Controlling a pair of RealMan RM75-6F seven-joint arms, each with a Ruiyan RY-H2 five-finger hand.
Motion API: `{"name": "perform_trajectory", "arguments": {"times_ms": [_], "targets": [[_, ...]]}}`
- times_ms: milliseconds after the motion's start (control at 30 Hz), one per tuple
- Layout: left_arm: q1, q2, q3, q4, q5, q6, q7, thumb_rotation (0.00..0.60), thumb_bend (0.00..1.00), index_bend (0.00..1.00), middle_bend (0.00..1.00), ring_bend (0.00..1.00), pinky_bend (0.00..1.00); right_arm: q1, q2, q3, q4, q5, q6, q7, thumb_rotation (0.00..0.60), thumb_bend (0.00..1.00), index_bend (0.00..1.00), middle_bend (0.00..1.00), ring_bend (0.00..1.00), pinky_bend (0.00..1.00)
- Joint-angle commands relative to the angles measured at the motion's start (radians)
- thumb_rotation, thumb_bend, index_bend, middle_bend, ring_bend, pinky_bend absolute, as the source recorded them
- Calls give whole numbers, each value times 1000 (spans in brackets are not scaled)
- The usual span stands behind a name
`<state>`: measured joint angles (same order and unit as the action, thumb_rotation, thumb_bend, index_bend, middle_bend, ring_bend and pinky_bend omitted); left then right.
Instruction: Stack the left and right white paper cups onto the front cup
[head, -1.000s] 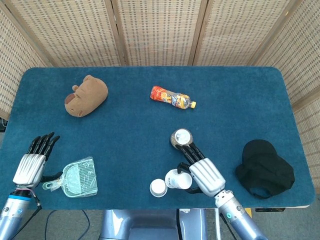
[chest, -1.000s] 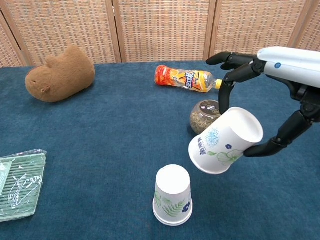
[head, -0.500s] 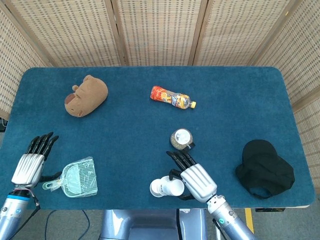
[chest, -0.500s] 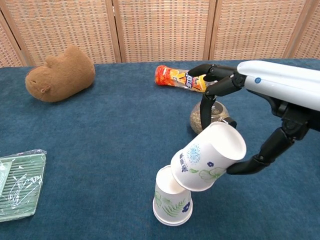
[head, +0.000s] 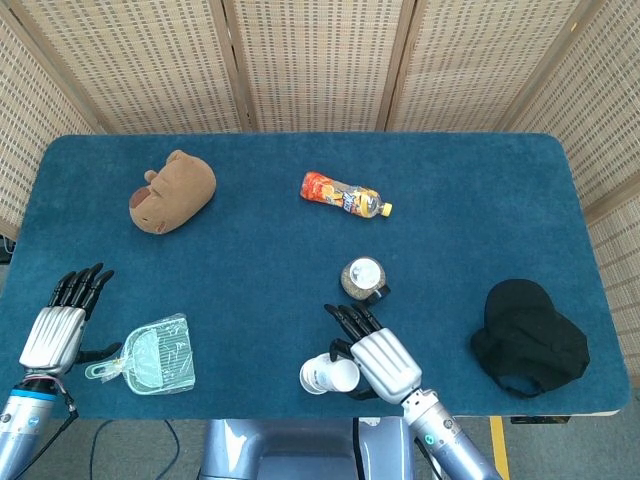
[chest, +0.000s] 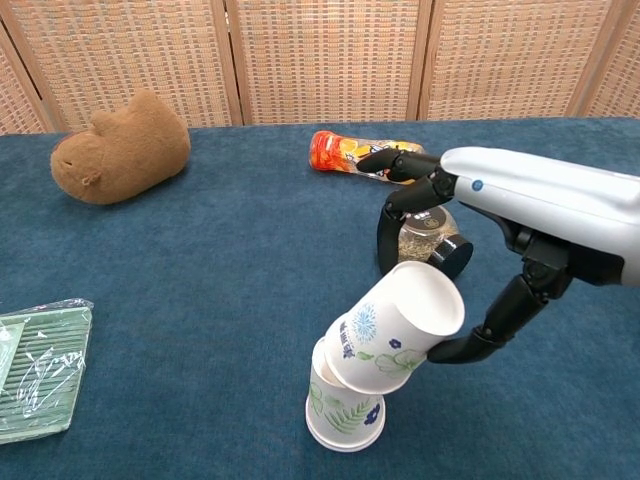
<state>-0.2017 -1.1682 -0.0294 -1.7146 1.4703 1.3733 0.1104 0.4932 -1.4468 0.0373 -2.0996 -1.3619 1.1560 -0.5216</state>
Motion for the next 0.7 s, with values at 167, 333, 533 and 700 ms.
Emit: {"name": "perform_trajectory", "arguments": {"times_ms": [167, 333, 533, 700], "targets": [[-2, 0, -1, 0, -4, -6, 3, 600, 116, 4, 0, 0, 0, 3, -11, 1, 0, 7, -3, -5, 600, 221, 543, 47, 0, 25], [-1, 1, -1, -2, -4, -6, 5, 600, 117, 4, 0, 0, 0, 9, -20, 7, 5, 16, -7, -7, 600, 221, 534, 47, 0, 25], [0, 3, -4, -2, -8, -4, 1, 600, 116, 3, 0, 0, 0, 15, -33, 11, 10, 20, -12, -1, 600, 167, 432, 15, 0, 23], [-1, 3, -6, 0, -11, -7, 0, 600, 117, 4, 0, 0, 0, 15, -36, 12, 5, 23, -10, 7, 600, 123, 342, 0, 0, 20]]}}
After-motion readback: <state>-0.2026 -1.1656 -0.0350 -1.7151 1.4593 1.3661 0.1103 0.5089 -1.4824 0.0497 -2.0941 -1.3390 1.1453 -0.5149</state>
